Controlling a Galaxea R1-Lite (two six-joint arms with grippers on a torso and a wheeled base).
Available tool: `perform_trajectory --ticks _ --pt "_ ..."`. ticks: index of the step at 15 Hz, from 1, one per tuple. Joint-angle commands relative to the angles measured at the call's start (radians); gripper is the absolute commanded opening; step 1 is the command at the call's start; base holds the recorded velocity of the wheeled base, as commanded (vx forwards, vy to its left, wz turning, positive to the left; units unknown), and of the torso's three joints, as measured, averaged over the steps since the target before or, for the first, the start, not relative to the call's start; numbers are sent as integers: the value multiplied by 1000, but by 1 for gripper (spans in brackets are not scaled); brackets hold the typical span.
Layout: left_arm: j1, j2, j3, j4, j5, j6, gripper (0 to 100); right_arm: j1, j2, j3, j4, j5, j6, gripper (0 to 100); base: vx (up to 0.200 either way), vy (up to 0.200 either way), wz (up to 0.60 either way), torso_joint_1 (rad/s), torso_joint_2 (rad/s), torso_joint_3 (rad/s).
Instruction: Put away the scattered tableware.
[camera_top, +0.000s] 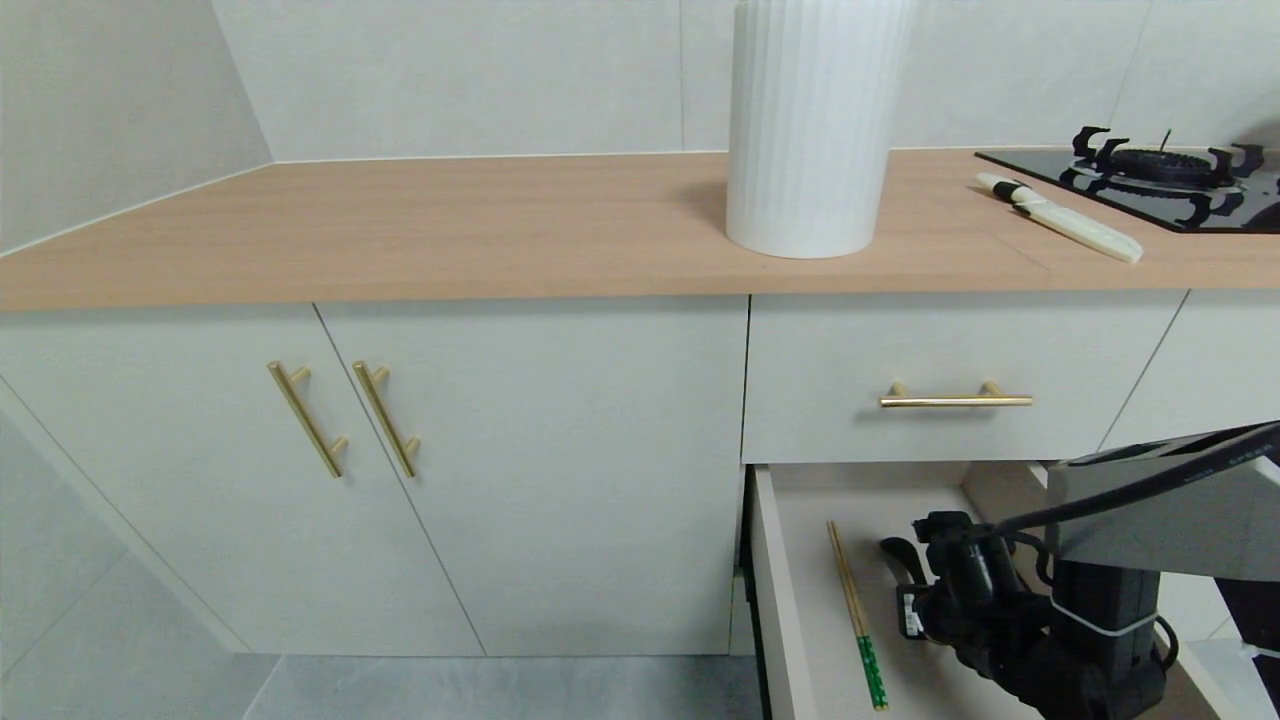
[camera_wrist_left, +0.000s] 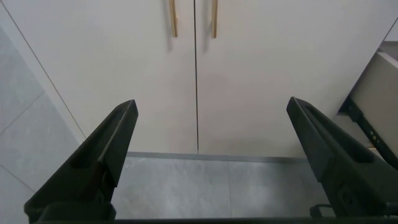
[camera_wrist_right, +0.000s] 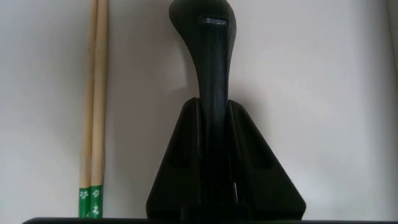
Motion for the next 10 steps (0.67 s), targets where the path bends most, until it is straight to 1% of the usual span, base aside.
perform_trajectory --ticks 1,2,6,8,10 --pt "1 1 0 0 1 0 100 0 3 -1 0 0 0 0 0 0 0 0 0 0" --pt "1 1 0 0 1 0 100 0 5 -2 0 0 0 100 0 0 0 0 0 0" --pt "1 1 0 0 1 0 100 0 -8 3 -2 0 2 100 0 0 0 0 0 0" --pt "1 1 0 0 1 0 100 0 -54 18 -2 0 0 100 0 0 0 0 0 0" --pt "1 1 0 0 1 0 100 -4 -224 99 34 9 -18 100 0 0 0 0 0 0"
